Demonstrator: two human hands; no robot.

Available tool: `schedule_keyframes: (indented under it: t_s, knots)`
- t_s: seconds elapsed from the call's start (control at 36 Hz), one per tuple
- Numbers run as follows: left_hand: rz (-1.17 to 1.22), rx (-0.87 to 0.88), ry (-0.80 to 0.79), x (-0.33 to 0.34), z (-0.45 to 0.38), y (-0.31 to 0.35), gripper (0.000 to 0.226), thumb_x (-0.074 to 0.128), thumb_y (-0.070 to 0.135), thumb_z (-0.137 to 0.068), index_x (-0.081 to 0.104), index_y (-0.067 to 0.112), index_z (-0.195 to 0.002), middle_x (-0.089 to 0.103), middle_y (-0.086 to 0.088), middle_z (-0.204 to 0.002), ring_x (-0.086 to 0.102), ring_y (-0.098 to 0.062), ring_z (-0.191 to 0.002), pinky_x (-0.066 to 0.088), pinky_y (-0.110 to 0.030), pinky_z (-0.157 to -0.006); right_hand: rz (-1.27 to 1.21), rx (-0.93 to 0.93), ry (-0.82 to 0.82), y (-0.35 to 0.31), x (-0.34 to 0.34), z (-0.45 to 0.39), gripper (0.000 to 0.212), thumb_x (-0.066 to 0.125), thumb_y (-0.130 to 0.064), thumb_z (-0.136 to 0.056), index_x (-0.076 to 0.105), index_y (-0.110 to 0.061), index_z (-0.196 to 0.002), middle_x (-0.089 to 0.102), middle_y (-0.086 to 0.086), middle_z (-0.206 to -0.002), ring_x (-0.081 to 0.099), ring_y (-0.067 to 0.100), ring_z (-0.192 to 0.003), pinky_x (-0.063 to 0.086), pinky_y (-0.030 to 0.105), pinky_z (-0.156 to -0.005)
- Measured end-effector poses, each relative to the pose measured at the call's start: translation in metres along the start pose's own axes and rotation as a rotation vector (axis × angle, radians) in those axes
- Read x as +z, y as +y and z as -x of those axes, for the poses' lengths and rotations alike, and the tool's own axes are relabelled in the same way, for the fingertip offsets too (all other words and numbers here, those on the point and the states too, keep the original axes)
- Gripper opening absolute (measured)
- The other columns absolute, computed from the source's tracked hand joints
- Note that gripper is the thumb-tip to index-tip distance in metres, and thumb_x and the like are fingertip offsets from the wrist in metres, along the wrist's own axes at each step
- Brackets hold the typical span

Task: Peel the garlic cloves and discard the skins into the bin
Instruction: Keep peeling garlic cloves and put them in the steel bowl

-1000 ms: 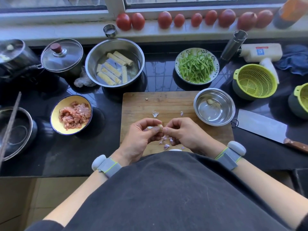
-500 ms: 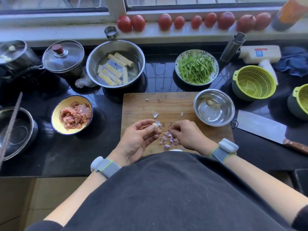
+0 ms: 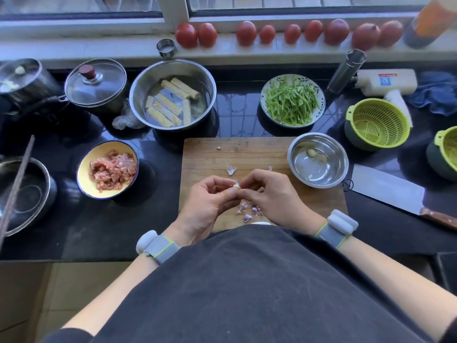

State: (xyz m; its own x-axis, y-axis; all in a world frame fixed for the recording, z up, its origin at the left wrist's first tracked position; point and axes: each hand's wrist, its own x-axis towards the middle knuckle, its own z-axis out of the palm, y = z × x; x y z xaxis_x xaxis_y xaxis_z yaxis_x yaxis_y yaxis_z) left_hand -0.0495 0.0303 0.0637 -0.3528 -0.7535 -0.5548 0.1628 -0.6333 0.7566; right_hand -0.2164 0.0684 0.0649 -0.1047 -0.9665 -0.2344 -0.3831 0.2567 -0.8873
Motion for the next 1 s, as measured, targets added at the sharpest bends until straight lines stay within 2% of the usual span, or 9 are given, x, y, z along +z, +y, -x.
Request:
schedule_keyframes:
  t_s: [0.08, 0.19, 0.36, 0.5, 0.64, 0.78, 0.86, 1.0]
  knots:
    - [-0.024, 0.009, -0.010, 0.001, 0.003, 0.002, 0.009, 0.069, -0.007, -0.085, 0.067, 0.001, -0.090, 0.070, -0.016, -0.087, 0.070, -0.029, -0.084, 0.061, -0.031, -0.076, 0.014, -0.021, 0.022, -0.004, -0.002, 0.000, 0.010, 0.084, -0.011, -0.080, 0.075, -0.015, -0.076, 0.069, -0.009, -0.067, 0.059, -0.001, -0.061, 0.045, 0.012, -0.062]
    - [-0.035, 0.024, -0.022, -0.001, 0.005, 0.003, 0.011, 0.075, 0.000, -0.075, 0.071, 0.005, -0.084, 0.072, -0.014, -0.085, 0.070, -0.026, -0.084, 0.060, -0.029, -0.074, -0.039, 0.005, -0.019, -0.006, -0.003, 0.001, 0.011, 0.083, -0.008, -0.080, 0.074, -0.014, -0.079, 0.069, -0.007, -0.066, 0.061, 0.000, -0.057, 0.048, 0.014, -0.058]
    - [-0.240, 0.144, -0.022, -0.002, 0.006, 0.006, 0.012, 0.077, -0.002, -0.079, 0.076, 0.007, -0.088, 0.074, -0.017, -0.086, 0.068, -0.023, -0.079, 0.058, -0.029, -0.077, -0.021, -0.044, -0.006, -0.004, -0.006, 0.001, 0.010, 0.083, -0.007, -0.080, 0.073, -0.010, -0.081, 0.072, 0.000, -0.070, 0.069, 0.016, -0.065, 0.056, 0.023, -0.064]
    - [-0.299, 0.213, -0.020, 0.001, 0.006, 0.009, 0.012, 0.077, -0.003, -0.080, 0.077, 0.003, -0.090, 0.076, -0.017, -0.086, 0.071, -0.023, -0.081, 0.059, -0.031, -0.082, 0.033, -0.111, 0.021, -0.005, -0.009, 0.000, 0.011, 0.083, -0.007, -0.079, 0.073, -0.010, -0.081, 0.069, -0.007, -0.070, 0.063, 0.004, -0.063, 0.050, 0.017, -0.063]
    - [-0.346, 0.248, -0.024, 0.003, 0.006, 0.008, 0.011, 0.078, -0.003, -0.079, 0.077, 0.000, -0.090, 0.077, -0.006, -0.082, 0.071, -0.013, -0.078, 0.056, -0.023, -0.078, 0.123, -0.250, 0.042, -0.003, -0.010, 0.001, 0.014, 0.084, -0.003, -0.077, 0.071, -0.009, -0.076, 0.064, -0.013, -0.072, 0.059, 0.004, -0.067, 0.043, 0.011, -0.063]
    - [-0.294, 0.238, -0.006, 0.003, 0.005, 0.007, 0.012, 0.076, -0.004, -0.081, 0.077, 0.004, -0.090, 0.076, -0.014, -0.086, 0.070, -0.020, -0.079, 0.059, -0.030, -0.081, 0.142, -0.303, 0.045, 0.002, -0.006, 0.002, 0.014, 0.081, -0.003, -0.080, 0.069, -0.009, -0.078, 0.064, -0.011, -0.077, 0.058, 0.006, -0.067, 0.045, 0.014, -0.063]
    - [-0.218, 0.204, 0.001, 0.003, 0.004, 0.004, 0.013, 0.075, -0.005, -0.081, 0.076, 0.005, -0.090, 0.075, -0.016, -0.089, 0.070, -0.025, -0.084, 0.059, -0.036, -0.085, 0.104, -0.275, 0.063, 0.002, -0.006, 0.003, 0.015, 0.078, -0.001, -0.082, 0.068, -0.013, -0.079, 0.062, -0.017, -0.076, 0.059, 0.007, -0.067, 0.046, 0.015, -0.062]
    - [-0.148, 0.180, -0.002, 0.002, 0.004, 0.003, 0.013, 0.074, -0.005, -0.081, 0.075, 0.002, -0.092, 0.074, -0.020, -0.093, 0.070, -0.029, -0.090, 0.056, -0.046, -0.094, -0.018, -0.176, 0.055, -0.001, -0.011, 0.004, 0.013, 0.079, -0.008, -0.084, 0.067, -0.013, -0.082, 0.067, -0.008, -0.076, 0.061, 0.006, -0.068, 0.052, 0.021, -0.064]
